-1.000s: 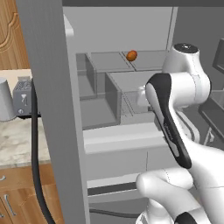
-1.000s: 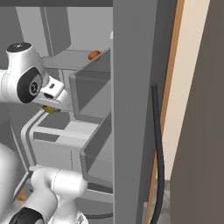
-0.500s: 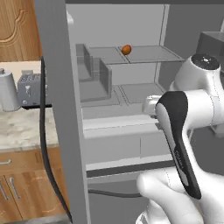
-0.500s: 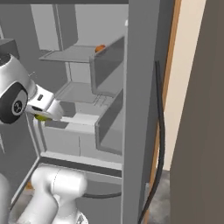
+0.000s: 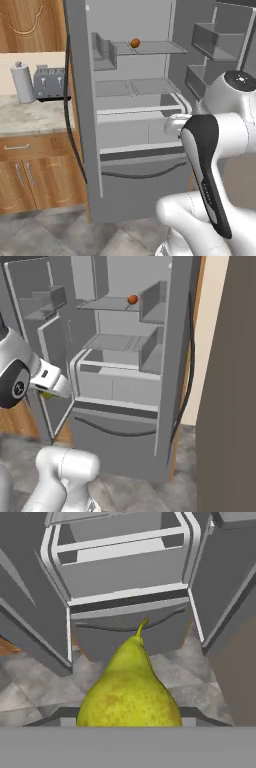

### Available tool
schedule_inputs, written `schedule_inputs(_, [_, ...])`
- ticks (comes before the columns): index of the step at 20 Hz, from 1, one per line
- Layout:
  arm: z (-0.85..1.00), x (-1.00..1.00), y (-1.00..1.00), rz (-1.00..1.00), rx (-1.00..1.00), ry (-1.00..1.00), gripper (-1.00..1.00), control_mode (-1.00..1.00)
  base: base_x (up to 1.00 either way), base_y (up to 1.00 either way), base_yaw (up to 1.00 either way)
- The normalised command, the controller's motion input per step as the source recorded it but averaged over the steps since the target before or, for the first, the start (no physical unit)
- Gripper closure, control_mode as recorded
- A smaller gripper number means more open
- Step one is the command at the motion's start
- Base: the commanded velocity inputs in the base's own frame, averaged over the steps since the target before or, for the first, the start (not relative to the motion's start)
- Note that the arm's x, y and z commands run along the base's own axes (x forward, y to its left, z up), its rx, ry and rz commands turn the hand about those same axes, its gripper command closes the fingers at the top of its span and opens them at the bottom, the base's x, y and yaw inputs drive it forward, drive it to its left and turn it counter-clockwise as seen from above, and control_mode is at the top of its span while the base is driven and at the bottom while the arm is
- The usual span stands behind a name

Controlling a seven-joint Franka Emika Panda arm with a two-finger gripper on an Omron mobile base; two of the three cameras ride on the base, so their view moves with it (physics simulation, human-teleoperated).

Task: Pick the mango and pear from the fridge and place them inside the tupperware on the counter.

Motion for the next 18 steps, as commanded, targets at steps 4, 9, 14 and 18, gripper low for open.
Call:
schedule_inputs(4, [0.0,0.0,0.0,0.0,0.0,0.0,1.0,1.0,-0.9,0.72,0.05])
schedule_inputs(9, [0.0,0.0,0.0,0.0,0.0,0.0,1.0,1.0,-0.62,0.94,0.26])
schedule_inputs(14, [0.0,0.0,0.0,0.0,0.0,0.0,1.0,1.0,-0.36,1.0,0.36])
schedule_inputs(18, [0.0,0.0,0.0,0.0,0.0,0.0,1.0,1.0,-0.05,0.95,0.44])
